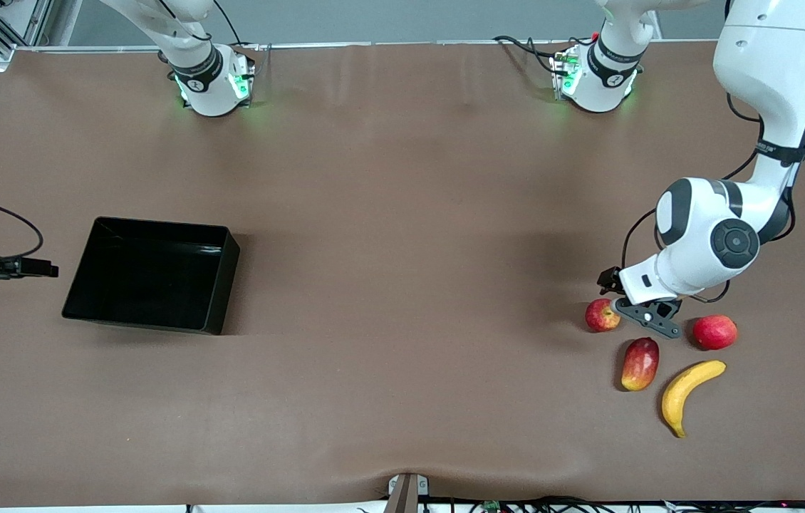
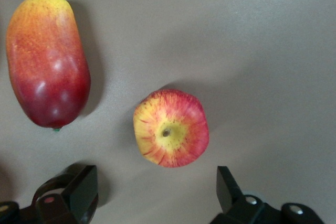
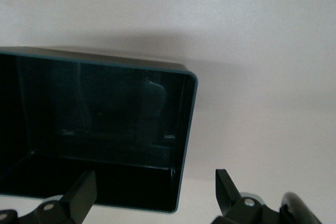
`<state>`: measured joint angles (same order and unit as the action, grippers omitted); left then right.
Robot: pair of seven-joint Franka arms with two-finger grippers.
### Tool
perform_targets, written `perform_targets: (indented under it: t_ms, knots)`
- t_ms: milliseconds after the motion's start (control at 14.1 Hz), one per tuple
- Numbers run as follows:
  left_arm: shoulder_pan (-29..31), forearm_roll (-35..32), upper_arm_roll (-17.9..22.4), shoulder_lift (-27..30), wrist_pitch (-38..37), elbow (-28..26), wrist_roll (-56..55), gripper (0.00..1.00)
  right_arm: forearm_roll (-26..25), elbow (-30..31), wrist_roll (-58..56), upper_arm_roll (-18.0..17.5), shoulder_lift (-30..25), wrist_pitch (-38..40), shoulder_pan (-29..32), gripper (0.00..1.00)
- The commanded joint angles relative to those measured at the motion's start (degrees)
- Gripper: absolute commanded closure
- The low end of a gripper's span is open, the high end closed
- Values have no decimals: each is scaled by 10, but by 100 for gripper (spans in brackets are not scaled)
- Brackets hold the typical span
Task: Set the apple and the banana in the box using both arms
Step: 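Grasp the apple with the left gripper while the right gripper reaches the box, then lift the apple with the left gripper while the right gripper grips the box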
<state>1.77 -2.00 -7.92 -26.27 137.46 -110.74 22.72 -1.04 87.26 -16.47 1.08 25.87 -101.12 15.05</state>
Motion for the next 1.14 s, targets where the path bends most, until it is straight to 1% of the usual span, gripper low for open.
perform_targets:
  t_ms: [0, 213, 355, 426, 497, 568, 639, 780, 922, 993, 1064]
  knots:
    - [3, 1, -2, -19, 26, 10, -6, 0, 1, 18, -8, -9, 32, -56, 19, 0]
    - [-6, 2, -2, -35, 54, 9, -63, 0, 2, 61, -8, -9, 39, -109, 23, 0]
    - [-9, 0, -2, -43, 62, 13, -77, 0, 1, 83, -8, -9, 45, -121, 31, 0]
    - [-9, 1, -2, -49, 65, 14, -78, 0, 2, 93, -8, -9, 49, -121, 35, 12]
    - [-9, 1, -2, -54, 75, 14, -78, 0, 2, 101, -8, -9, 49, -121, 37, 31]
    - [-8, 0, -2, -63, 86, 14, -79, 0, 2, 103, -8, -9, 49, -120, 38, 47]
    - [-8, 0, -2, -68, 92, 14, -78, 11, 2, 105, -8, -10, 49, -117, 44, 62]
    - [-9, 0, -2, -69, 93, 13, -79, 33, 2, 120, -9, -10, 48, -121, 53, 73]
    - [-10, 0, -2, -68, 93, 14, -80, 62, 3, 126, -9, -11, 47, -117, 57, 94]
    - [-10, 0, -3, -66, 92, 14, -80, 76, 9, 127, -9, -11, 47, -116, 58, 100]
    - [-10, 0, -3, -63, 91, 14, -79, 89, 17, 128, -9, -11, 47, -114, 58, 100]
